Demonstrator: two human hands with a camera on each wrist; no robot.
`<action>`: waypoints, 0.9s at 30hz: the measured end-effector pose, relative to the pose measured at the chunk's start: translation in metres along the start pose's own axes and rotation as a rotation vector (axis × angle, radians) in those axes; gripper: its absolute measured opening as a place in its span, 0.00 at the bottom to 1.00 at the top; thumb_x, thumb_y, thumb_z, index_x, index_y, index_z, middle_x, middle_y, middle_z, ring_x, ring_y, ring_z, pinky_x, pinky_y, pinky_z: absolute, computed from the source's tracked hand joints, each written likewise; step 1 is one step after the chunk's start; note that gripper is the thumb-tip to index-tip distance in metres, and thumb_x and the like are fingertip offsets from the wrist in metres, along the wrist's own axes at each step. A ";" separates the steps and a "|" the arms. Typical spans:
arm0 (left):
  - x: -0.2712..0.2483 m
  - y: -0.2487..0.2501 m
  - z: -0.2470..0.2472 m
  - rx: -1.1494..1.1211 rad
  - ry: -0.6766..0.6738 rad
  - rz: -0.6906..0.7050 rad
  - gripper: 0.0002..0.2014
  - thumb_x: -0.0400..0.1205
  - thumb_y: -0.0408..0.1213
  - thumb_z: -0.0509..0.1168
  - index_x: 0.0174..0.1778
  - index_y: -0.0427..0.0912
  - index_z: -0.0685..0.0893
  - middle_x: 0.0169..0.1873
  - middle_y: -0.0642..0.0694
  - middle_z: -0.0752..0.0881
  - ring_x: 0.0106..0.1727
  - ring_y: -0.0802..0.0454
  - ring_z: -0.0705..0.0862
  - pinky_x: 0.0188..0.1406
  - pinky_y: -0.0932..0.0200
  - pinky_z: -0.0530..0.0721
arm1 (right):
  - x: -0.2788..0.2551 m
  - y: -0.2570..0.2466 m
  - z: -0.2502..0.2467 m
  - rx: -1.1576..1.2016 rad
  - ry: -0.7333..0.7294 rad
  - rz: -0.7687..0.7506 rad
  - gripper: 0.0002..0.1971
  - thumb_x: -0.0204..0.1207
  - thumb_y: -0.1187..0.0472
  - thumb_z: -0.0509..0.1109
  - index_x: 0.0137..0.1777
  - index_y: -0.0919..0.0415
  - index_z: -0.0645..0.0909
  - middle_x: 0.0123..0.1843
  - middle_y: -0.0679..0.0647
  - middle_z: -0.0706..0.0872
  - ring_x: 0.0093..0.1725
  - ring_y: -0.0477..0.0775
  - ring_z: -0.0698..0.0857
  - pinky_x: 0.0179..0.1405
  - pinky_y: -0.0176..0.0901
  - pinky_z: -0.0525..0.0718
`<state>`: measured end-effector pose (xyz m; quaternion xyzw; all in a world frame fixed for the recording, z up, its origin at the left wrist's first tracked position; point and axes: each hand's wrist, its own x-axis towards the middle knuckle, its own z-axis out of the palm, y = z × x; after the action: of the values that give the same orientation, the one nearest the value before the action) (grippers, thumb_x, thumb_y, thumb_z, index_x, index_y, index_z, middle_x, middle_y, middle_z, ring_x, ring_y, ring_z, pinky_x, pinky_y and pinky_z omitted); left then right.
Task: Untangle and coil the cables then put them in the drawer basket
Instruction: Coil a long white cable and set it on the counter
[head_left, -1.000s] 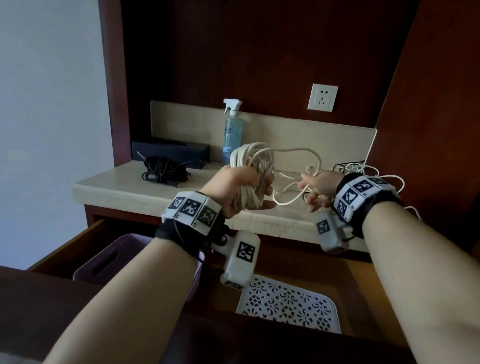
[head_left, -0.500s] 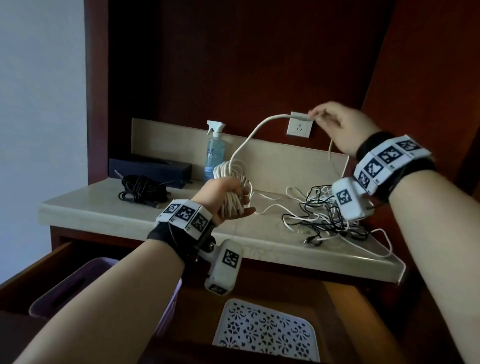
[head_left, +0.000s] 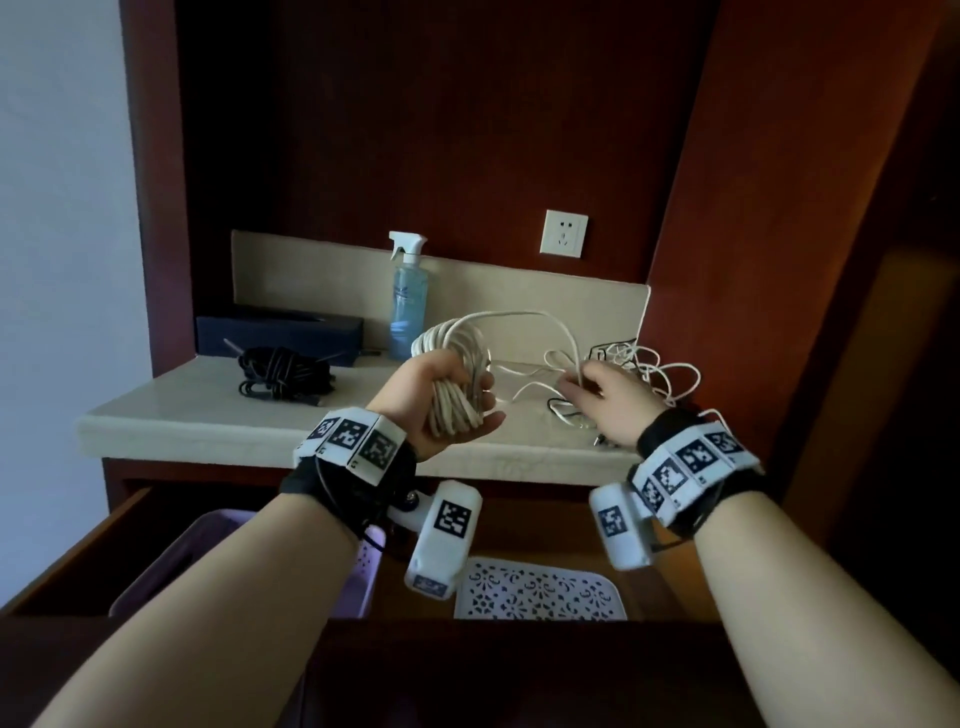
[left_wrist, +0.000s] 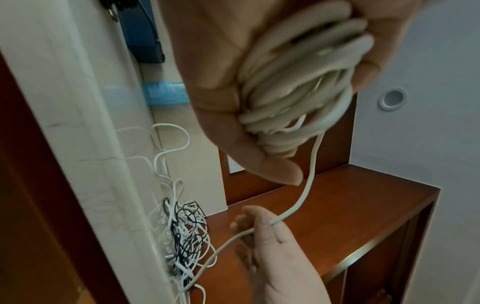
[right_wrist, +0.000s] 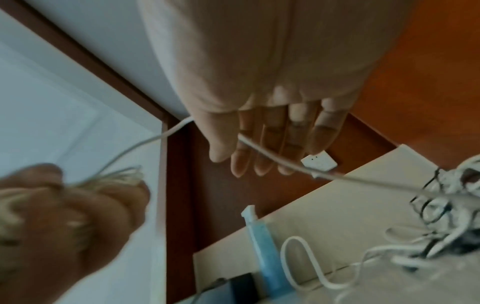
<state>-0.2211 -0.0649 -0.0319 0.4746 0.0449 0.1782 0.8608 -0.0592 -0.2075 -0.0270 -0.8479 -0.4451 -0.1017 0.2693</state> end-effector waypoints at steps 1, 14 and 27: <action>-0.004 -0.001 -0.005 -0.001 0.006 -0.008 0.12 0.79 0.27 0.50 0.48 0.33 0.78 0.33 0.41 0.81 0.34 0.47 0.80 0.30 0.55 0.88 | -0.010 -0.010 0.011 0.113 0.028 0.003 0.09 0.82 0.53 0.62 0.49 0.58 0.78 0.44 0.50 0.82 0.46 0.51 0.79 0.42 0.39 0.74; -0.051 -0.012 -0.063 0.092 0.067 -0.140 0.11 0.78 0.26 0.48 0.42 0.36 0.76 0.31 0.43 0.79 0.28 0.50 0.78 0.26 0.61 0.84 | -0.082 -0.075 0.107 0.292 0.091 0.108 0.13 0.85 0.58 0.52 0.53 0.55 0.78 0.40 0.46 0.77 0.42 0.48 0.77 0.38 0.37 0.67; -0.042 -0.018 -0.045 0.023 -0.113 -0.171 0.19 0.61 0.28 0.55 0.48 0.34 0.79 0.33 0.42 0.80 0.30 0.49 0.79 0.26 0.58 0.81 | -0.070 -0.051 0.045 0.271 0.266 -0.027 0.13 0.85 0.55 0.55 0.50 0.46 0.82 0.21 0.44 0.73 0.21 0.43 0.69 0.22 0.35 0.61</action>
<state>-0.2664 -0.0516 -0.0752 0.4883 0.0388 0.0764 0.8684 -0.1445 -0.2089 -0.0745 -0.7770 -0.4263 -0.1557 0.4363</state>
